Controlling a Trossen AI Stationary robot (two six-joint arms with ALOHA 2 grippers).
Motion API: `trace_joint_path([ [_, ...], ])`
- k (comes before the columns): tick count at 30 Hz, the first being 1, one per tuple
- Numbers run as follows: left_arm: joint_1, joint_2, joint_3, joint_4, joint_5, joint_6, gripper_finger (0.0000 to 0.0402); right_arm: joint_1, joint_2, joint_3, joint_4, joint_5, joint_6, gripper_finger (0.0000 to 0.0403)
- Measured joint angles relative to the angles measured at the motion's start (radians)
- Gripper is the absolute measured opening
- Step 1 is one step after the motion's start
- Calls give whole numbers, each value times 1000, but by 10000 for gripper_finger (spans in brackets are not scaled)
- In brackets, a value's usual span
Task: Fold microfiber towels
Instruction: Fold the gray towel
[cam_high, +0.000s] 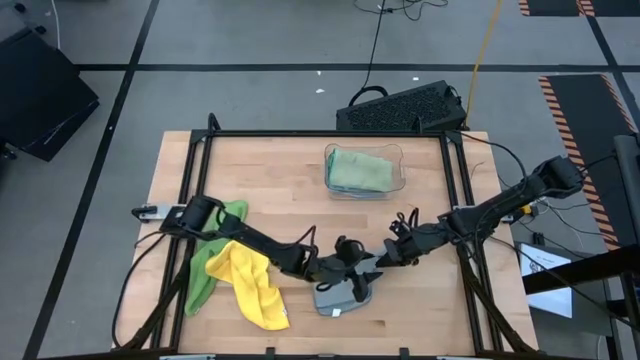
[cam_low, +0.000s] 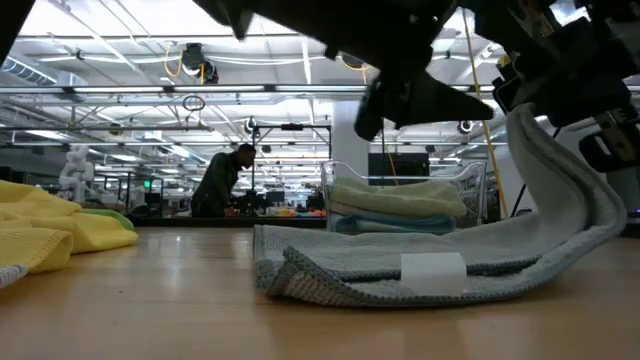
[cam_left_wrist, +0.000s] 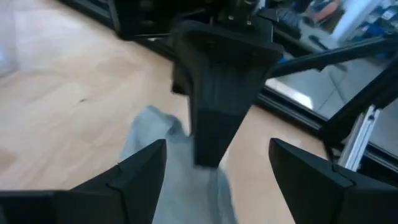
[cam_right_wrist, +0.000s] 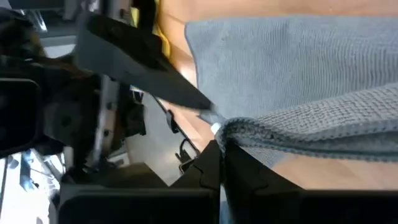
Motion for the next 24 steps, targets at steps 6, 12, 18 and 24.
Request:
trace_joint_path([
  [6, 33, 19, 0, -11, 101, 1, 252, -13, 23, 0, 32, 21, 1, 0],
  [12, 31, 26, -2, -75, 104, 4, 204, -17, 26, 0, 45, 22, 1, 0],
  [18, 23, 23, -1, -71, 93, 43, 70, -17, 26, 0, 57, 24, 1, 6],
  [24, 2, 23, -1, -65, 148, 0, 15, -20, -8, 0, 64, -98, -162, 76],
])
